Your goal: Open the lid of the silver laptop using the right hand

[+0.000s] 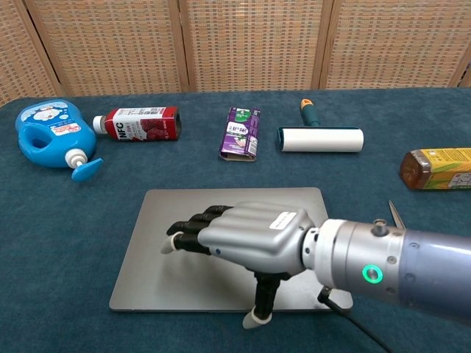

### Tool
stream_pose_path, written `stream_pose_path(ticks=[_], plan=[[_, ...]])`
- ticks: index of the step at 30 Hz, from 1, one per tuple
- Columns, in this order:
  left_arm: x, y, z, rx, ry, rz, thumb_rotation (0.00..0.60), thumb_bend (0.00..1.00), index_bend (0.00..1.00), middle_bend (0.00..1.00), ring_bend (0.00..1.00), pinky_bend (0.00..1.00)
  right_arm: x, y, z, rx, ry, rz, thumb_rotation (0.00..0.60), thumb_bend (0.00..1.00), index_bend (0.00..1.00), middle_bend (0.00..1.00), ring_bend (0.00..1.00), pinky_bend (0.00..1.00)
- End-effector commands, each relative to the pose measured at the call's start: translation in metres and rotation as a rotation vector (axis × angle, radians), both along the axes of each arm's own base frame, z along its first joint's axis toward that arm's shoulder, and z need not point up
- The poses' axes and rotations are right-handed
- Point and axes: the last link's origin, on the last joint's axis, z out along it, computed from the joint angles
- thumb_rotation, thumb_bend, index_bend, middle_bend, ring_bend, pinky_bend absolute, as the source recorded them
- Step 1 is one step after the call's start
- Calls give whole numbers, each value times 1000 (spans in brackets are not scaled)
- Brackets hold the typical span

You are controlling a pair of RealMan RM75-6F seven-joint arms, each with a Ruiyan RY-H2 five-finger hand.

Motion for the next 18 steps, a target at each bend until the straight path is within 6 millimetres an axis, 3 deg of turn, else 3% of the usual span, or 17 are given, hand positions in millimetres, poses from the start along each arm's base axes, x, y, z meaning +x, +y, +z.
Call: stream_pose_path(ticks=[1,18], plan=[[-1,1,1,2,-2,3,600,0,0,0,0,0,4,3,-11,-5,20,19,600,327,133,69,0,0],[-1,2,-1,-1,2,13,600,0,0,0,0,0,6,3,-23,-47,12,20,600,393,155,87,0,0]])
